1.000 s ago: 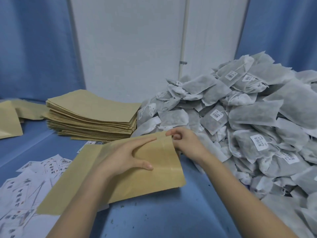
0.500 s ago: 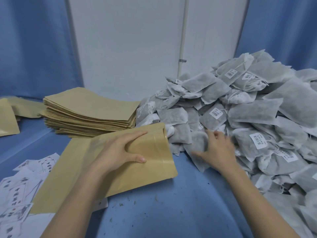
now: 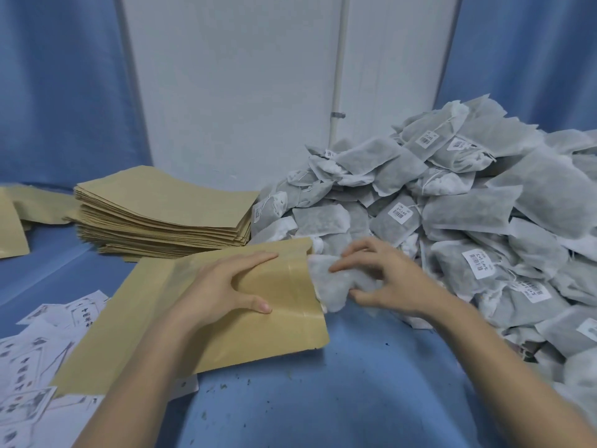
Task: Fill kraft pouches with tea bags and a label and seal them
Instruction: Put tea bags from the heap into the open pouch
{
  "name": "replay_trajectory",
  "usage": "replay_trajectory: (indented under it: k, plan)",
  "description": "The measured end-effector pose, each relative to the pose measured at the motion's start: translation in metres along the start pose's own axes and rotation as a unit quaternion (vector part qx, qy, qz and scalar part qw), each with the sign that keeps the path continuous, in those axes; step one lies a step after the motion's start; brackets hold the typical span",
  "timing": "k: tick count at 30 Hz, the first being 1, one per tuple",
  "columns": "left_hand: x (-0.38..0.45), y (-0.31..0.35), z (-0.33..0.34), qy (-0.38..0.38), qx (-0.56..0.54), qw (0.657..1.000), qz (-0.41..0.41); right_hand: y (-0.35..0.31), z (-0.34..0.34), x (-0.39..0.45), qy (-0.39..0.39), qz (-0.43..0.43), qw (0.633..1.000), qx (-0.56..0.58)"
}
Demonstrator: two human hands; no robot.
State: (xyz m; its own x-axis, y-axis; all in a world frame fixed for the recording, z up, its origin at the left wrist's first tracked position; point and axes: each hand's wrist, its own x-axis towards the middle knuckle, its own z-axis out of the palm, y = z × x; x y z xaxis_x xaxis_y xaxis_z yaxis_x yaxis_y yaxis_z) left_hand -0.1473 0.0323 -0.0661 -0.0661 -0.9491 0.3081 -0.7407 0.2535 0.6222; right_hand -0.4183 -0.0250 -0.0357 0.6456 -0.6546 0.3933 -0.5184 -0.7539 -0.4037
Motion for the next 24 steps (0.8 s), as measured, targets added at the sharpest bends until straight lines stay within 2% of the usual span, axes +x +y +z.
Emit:
replay_trajectory:
  k: [3, 5, 6, 8, 10, 11, 12, 13, 14, 15, 16, 17, 18, 20, 22, 24]
  plan:
    - [0.000, 0.004, 0.001, -0.010, -0.035, 0.999, 0.025, -0.013, 0.025, 0.022, -0.058, 0.007, 0.997, 0.045]
    - [0.002, 0.007, 0.004, -0.023, -0.057, 0.998, 0.036, -0.018, 0.043, 0.035, -0.054, 0.035, 0.997, 0.053]
    - [0.003, 0.007, 0.006, -0.028, -0.059, 0.997, 0.040, -0.019, 0.051, 0.040, -0.044, 0.034, 0.998, 0.020]
    - [0.004, 0.007, 0.009, -0.034, -0.053, 0.997, 0.042, 0.000, 0.067, 0.036, -0.058, -0.030, 0.995, -0.070]
    - [0.004, 0.004, 0.009, -0.030, -0.042, 0.998, 0.035, -0.005, 0.072, 0.047, -0.095, 0.013, 0.995, -0.013]
    - [0.004, 0.003, 0.009, -0.029, -0.032, 0.999, 0.030, -0.010, 0.071, 0.052, -0.111, 0.058, 0.989, 0.077]
    - [0.004, 0.002, 0.008, -0.028, -0.022, 0.999, 0.026, -0.010, 0.067, 0.050, -0.120, 0.065, 0.982, 0.130]
    - [0.005, 0.000, 0.007, -0.026, -0.014, 0.999, 0.023, -0.007, 0.061, 0.048, -0.098, 0.070, 0.977, 0.174]
    - [0.006, -0.002, 0.006, -0.023, -0.009, 1.000, 0.017, -0.001, 0.056, 0.046, -0.027, 0.084, 0.972, 0.218]
    - [0.006, -0.004, 0.005, -0.018, -0.004, 1.000, 0.008, 0.007, 0.053, 0.045, 0.081, 0.111, 0.960, 0.243]
    - [0.006, -0.006, 0.004, -0.012, 0.000, 1.000, -0.002, 0.020, 0.054, 0.046, 0.189, 0.152, 0.945, 0.221]
    - [0.006, -0.008, 0.003, -0.006, 0.001, 1.000, -0.010, 0.028, 0.053, 0.048, 0.257, 0.200, 0.932, 0.160]
    - [0.005, -0.010, 0.002, -0.002, 0.001, 1.000, -0.013, 0.035, 0.055, 0.050, 0.271, 0.253, 0.923, 0.103]
    - [0.005, -0.011, 0.002, 0.003, 0.000, 1.000, -0.011, 0.046, 0.062, 0.056, 0.231, 0.318, 0.915, 0.092]
    - [0.004, -0.011, 0.002, 0.004, 0.002, 1.000, -0.006, 0.050, 0.066, 0.059, 0.219, 0.335, 0.907, 0.132]
    - [0.004, -0.012, 0.002, 0.009, 0.005, 1.000, -0.009, 0.053, 0.064, 0.054, 0.246, 0.330, 0.898, 0.154]
